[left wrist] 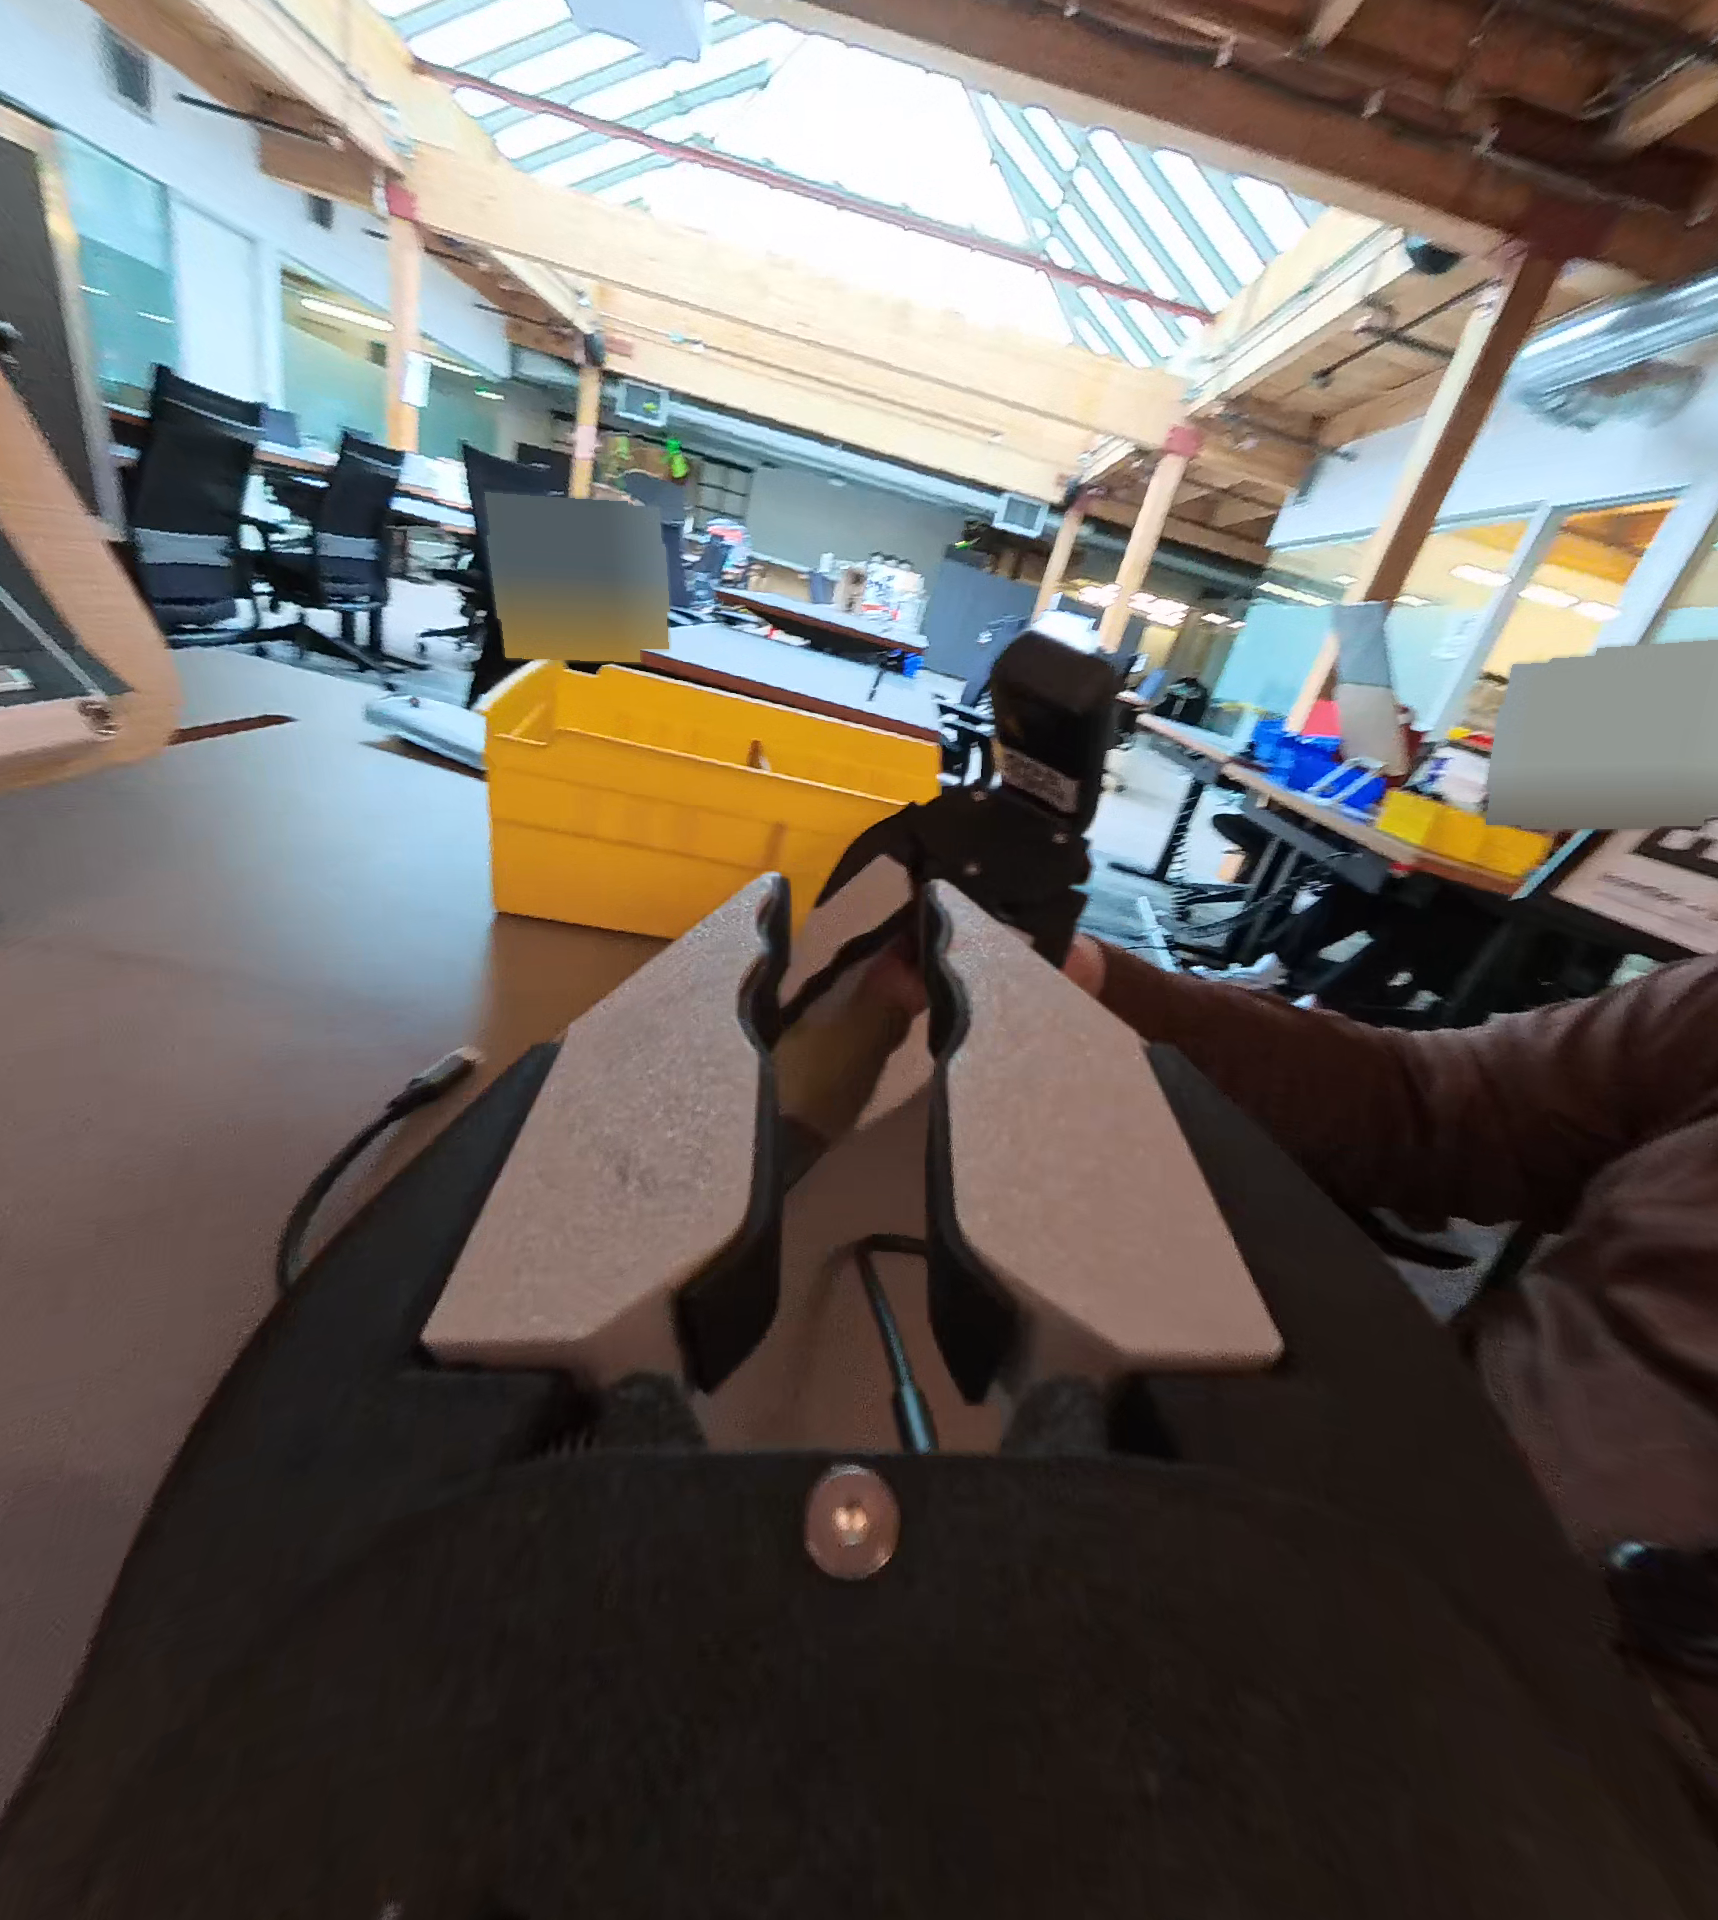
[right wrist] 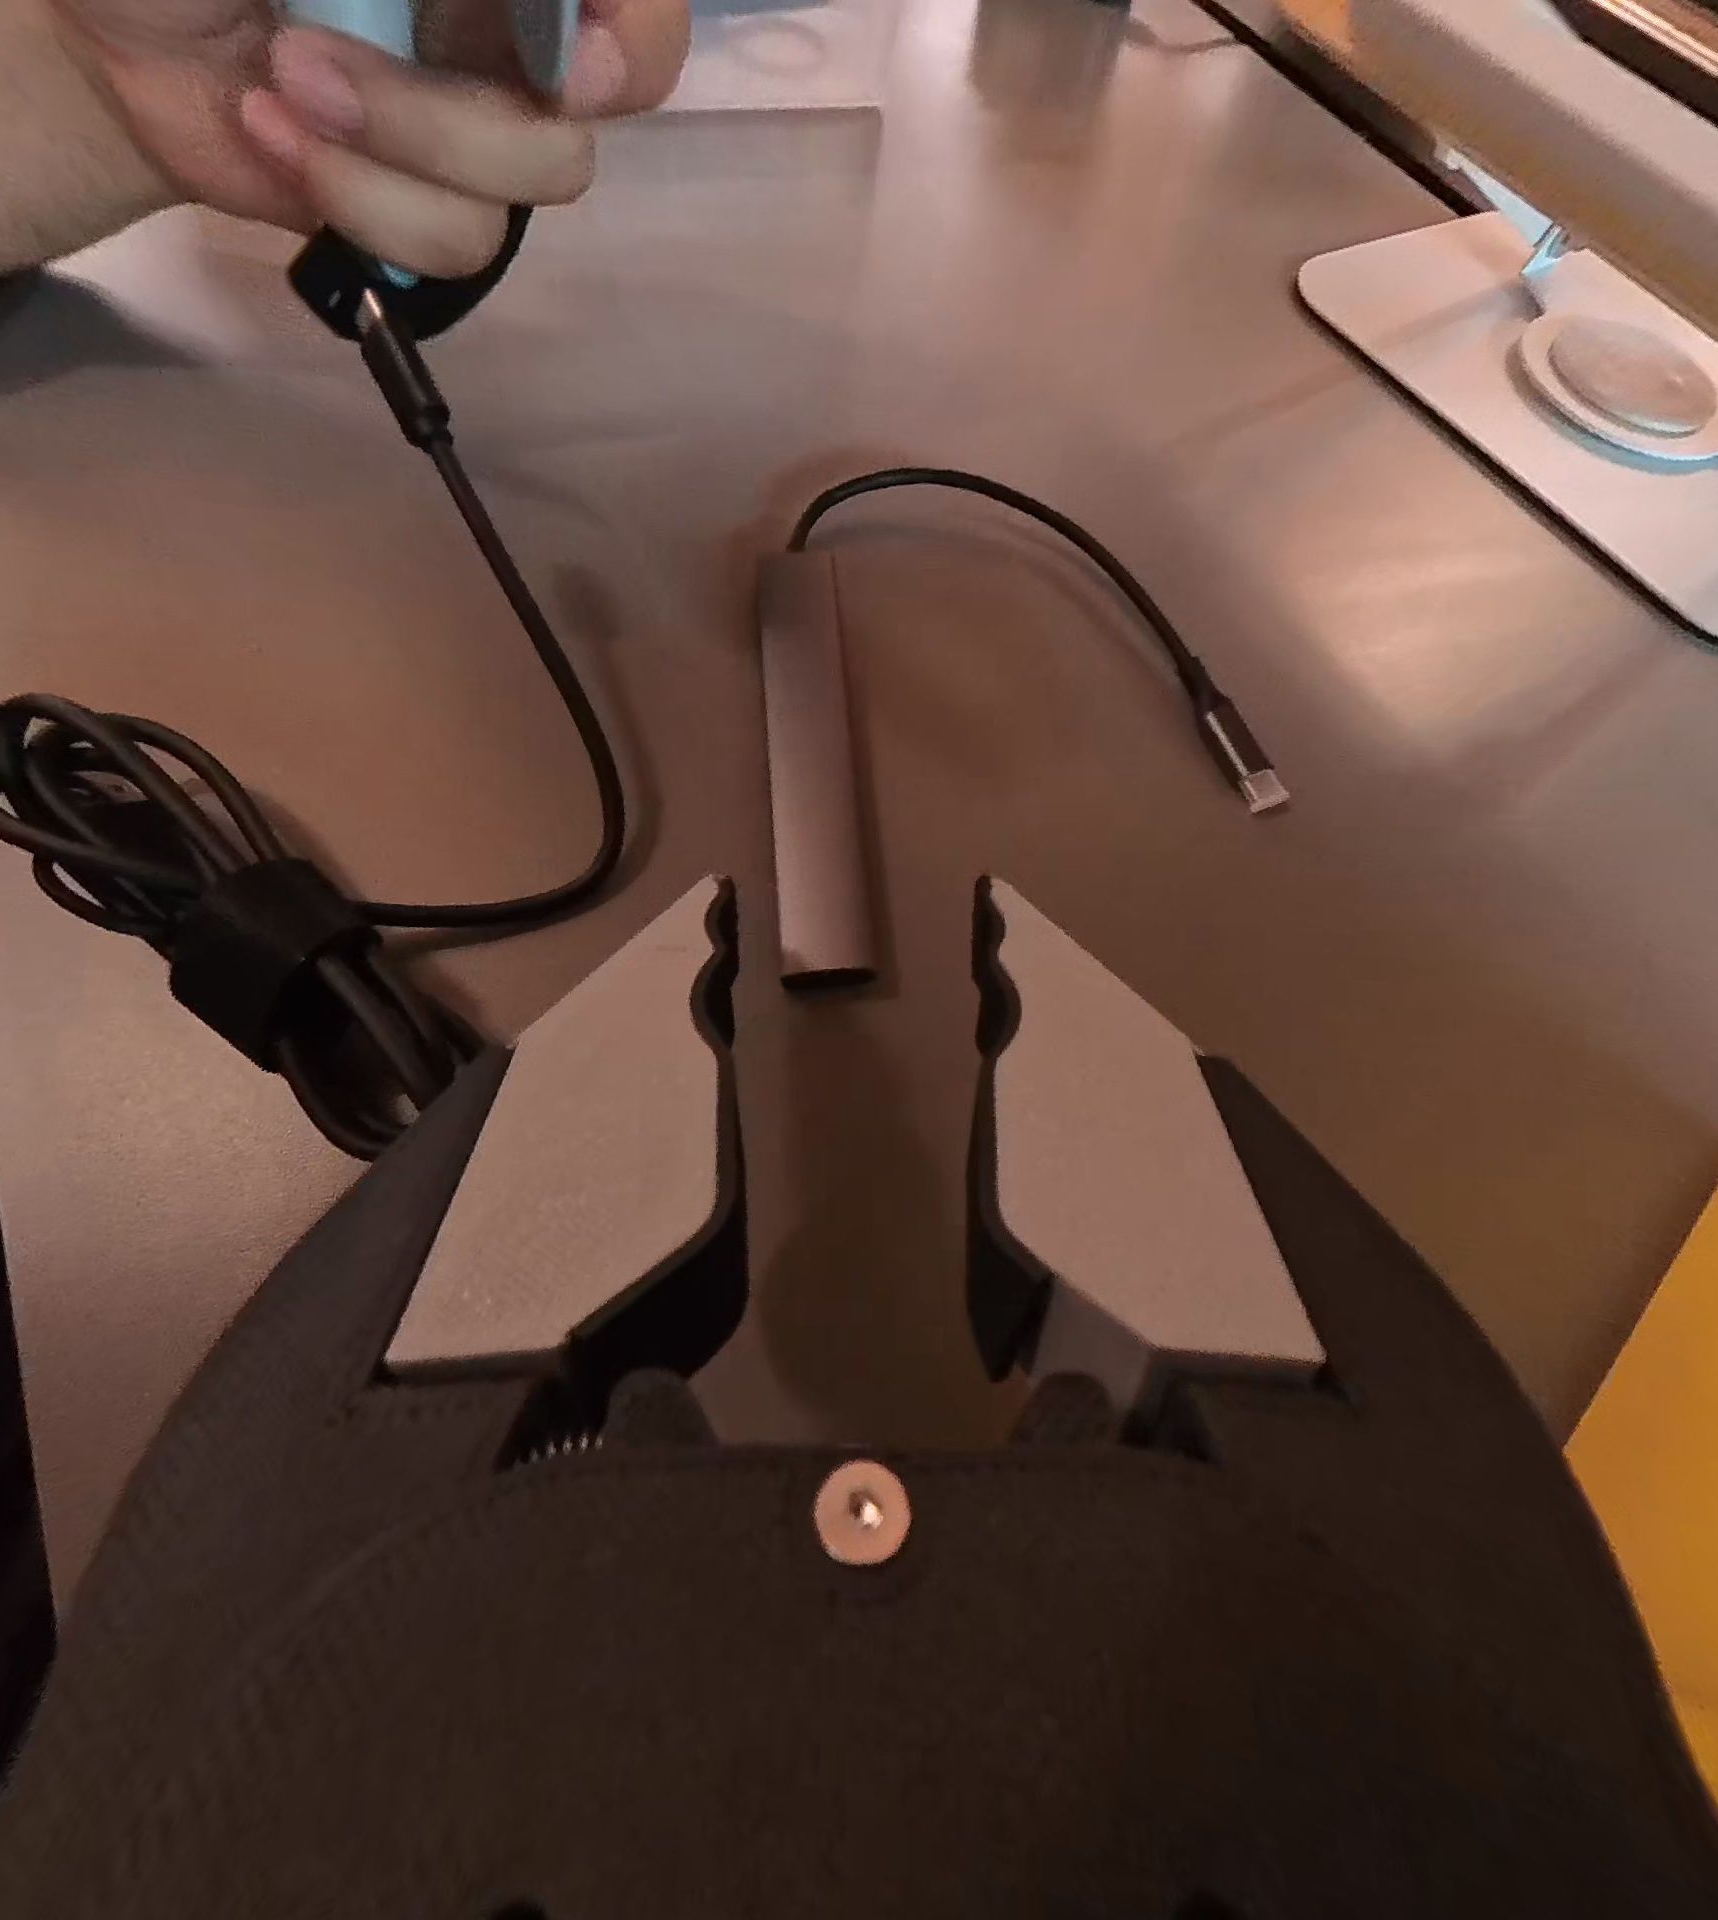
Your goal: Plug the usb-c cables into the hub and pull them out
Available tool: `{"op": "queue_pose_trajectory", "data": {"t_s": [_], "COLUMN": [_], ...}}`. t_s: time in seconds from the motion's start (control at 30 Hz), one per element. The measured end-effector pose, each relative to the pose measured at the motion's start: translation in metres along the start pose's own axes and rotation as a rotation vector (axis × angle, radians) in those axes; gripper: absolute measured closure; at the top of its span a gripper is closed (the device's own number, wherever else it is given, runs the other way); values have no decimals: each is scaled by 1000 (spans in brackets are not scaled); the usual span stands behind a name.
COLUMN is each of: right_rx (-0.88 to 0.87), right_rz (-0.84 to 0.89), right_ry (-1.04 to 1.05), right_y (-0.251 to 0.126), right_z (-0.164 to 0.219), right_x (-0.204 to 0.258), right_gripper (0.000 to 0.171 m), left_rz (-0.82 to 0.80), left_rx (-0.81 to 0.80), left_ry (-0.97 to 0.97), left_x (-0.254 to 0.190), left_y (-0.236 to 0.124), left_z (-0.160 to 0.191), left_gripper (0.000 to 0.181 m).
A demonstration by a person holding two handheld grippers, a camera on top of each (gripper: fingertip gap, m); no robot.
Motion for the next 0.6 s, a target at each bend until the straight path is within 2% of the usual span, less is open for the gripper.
{"op": "queue_pose_trajectory", "data": {"t_s": [0.23,0.3,0.37,0.5,0.6], "right_rx": [136,137,152,176,187], "right_rz": [129,124,101,11,-9], "right_ry": [-120,-120,-107,-83,-53], "right_y": [15,16,19,32,43], "right_z": [6,5,5,-4,-19], "right_x": [8,7,6,-1,-15], "right_gripper": [131,132,149,152,152], "left_rz": [-23,-47,-49,-18,-109], "left_rx": [72,91,116,157,182], "left_ry": [-10,11,4,-41,46], "left_x": [1,2,3,4,9], "left_y": [6,7,8,8,4], "left_z": [8,10,13,14,13], "left_gripper": [151,149,144,128,128]}}
Point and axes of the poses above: each gripper's, where its closed fingertips meet, y out along the fingers, z out of its underside, x = y × z across the jaws, the point moved 8 cm from there along -y, back along the fingers, and after that the axes turned 5 degrees about y, right-handed, at the moved point
